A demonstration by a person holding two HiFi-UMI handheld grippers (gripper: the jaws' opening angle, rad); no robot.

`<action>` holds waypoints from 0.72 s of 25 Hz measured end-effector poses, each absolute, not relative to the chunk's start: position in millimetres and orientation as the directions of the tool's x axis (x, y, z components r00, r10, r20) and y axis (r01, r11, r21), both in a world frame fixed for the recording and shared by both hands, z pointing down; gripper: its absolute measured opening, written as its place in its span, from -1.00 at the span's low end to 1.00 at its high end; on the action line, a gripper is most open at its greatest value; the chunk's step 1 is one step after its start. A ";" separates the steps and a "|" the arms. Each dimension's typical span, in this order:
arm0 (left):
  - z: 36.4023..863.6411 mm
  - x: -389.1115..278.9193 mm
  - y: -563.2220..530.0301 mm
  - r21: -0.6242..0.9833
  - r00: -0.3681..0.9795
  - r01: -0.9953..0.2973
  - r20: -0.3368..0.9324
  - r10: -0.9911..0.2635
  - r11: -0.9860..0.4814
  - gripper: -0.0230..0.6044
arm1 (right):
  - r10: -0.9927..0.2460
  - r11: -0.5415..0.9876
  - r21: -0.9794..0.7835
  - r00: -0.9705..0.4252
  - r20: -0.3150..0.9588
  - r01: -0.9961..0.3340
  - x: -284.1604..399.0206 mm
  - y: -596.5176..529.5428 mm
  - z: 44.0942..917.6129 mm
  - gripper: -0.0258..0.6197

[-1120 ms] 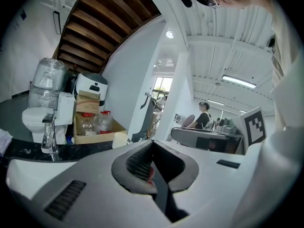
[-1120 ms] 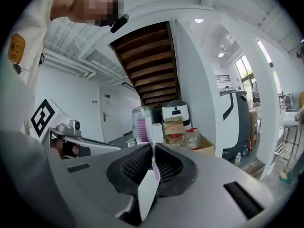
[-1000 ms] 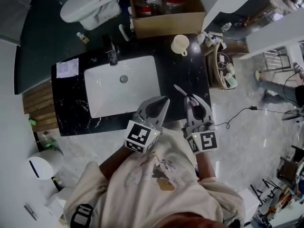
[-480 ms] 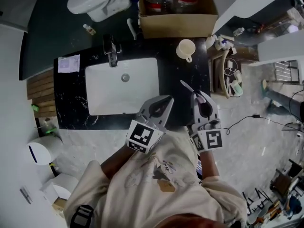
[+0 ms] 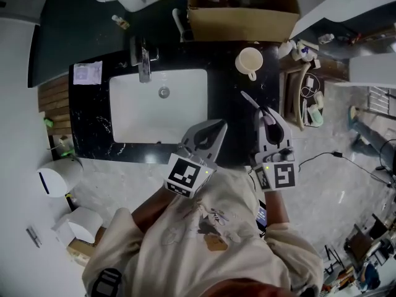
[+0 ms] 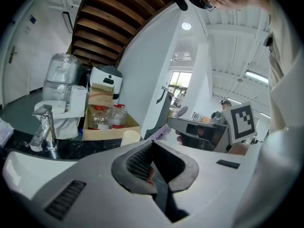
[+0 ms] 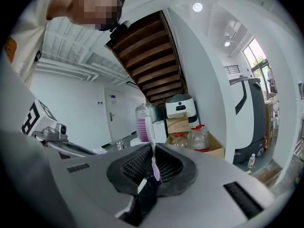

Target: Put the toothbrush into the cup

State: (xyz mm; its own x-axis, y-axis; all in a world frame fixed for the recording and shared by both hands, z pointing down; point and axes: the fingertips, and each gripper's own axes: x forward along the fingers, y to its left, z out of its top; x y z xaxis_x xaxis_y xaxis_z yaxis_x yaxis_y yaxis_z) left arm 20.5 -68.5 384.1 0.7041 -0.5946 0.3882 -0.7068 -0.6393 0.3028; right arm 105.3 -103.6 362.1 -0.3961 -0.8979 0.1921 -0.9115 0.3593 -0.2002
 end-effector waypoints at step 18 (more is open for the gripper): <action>416.8 47.3 -135.9 0.328 0.660 -0.750 0.425 -0.619 -0.574 -0.88 | -0.872 0.392 -0.231 -0.440 0.216 -0.890 132.0 -185.0 394.4 -0.82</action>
State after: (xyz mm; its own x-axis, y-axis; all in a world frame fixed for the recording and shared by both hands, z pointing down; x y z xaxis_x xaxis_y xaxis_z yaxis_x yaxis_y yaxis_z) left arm 47.3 -135.9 416.8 0.6603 -0.6188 0.4255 -0.7498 -0.5743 0.3285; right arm 132.0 -185.0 394.4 -0.4401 -0.8717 0.2157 -0.8904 0.3924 -0.2307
